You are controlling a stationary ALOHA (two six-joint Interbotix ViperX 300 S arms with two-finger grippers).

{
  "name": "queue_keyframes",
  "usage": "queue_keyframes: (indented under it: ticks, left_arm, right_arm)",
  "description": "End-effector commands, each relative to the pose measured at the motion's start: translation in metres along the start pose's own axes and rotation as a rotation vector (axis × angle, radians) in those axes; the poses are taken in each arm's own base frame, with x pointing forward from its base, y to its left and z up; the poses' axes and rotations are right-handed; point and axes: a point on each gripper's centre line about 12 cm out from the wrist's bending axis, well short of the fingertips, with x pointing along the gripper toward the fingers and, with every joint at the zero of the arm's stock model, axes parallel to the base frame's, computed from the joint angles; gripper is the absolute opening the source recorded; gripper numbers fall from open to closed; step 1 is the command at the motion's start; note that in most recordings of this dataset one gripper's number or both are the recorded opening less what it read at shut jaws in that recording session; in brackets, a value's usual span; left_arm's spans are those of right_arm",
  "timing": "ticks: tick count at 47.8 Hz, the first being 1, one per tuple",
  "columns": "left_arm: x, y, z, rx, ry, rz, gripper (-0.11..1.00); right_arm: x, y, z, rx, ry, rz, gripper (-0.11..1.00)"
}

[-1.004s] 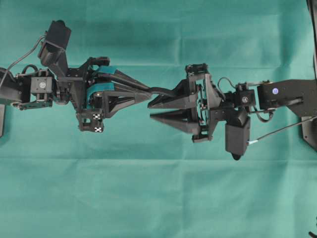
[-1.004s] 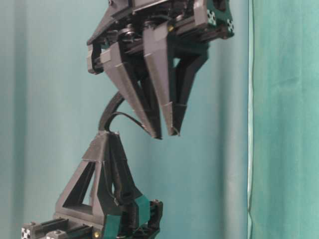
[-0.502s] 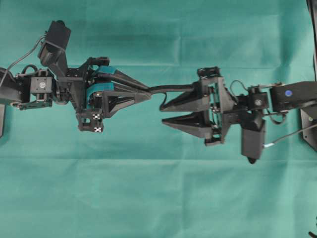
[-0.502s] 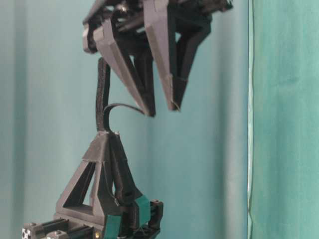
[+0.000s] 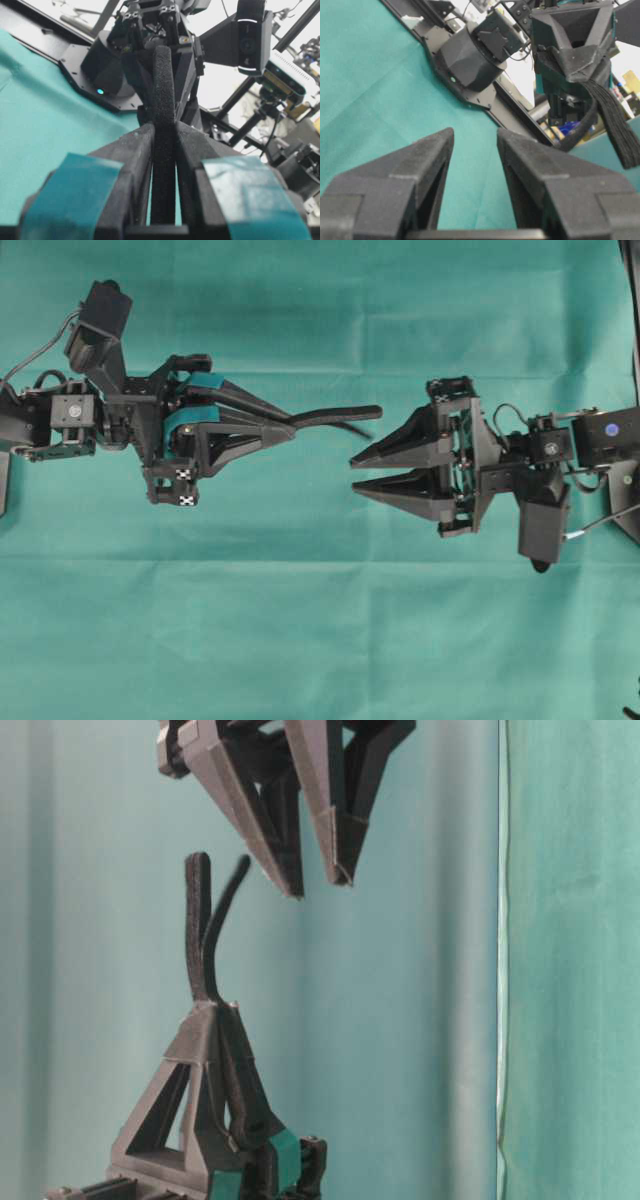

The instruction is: Peel off the Velcro with your right arm.

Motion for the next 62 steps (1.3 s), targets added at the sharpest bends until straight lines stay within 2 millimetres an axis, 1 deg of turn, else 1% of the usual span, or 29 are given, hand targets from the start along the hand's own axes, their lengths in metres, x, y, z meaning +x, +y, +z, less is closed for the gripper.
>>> queue_keyframes:
  ticks: [1, 13, 27, 42, 50, 62]
  left_arm:
    - [-0.001, -0.007, 0.011, 0.000, -0.039, -0.022, 0.12]
    - [-0.005, -0.007, 0.012, 0.000, -0.039, -0.022, 0.12]
    - [-0.015, -0.008, 0.013, -0.001, -0.042, -0.026, 0.12]
    - [-0.020, -0.007, 0.013, 0.004, -0.040, -0.023, 0.12]
    - [-0.022, -0.008, 0.014, 0.005, -0.040, -0.025, 0.12]
    - [-0.031, -0.008, 0.015, 0.030, -0.032, -0.018, 0.12]
  right_arm:
    - [-0.005, -0.005, 0.008, 0.008, -0.026, -0.026, 0.11]
    - [-0.019, -0.007, 0.009, 0.028, -0.023, -0.047, 0.11]
    - [-0.034, -0.007, 0.010, 0.044, -0.020, -0.064, 0.11]
    - [-0.034, -0.009, 0.011, 0.047, -0.022, -0.070, 0.11]
    - [-0.034, -0.012, 0.009, 0.078, -0.010, -0.094, 0.11]
    - [-0.038, -0.018, 0.011, 0.122, -0.003, -0.135, 0.11]
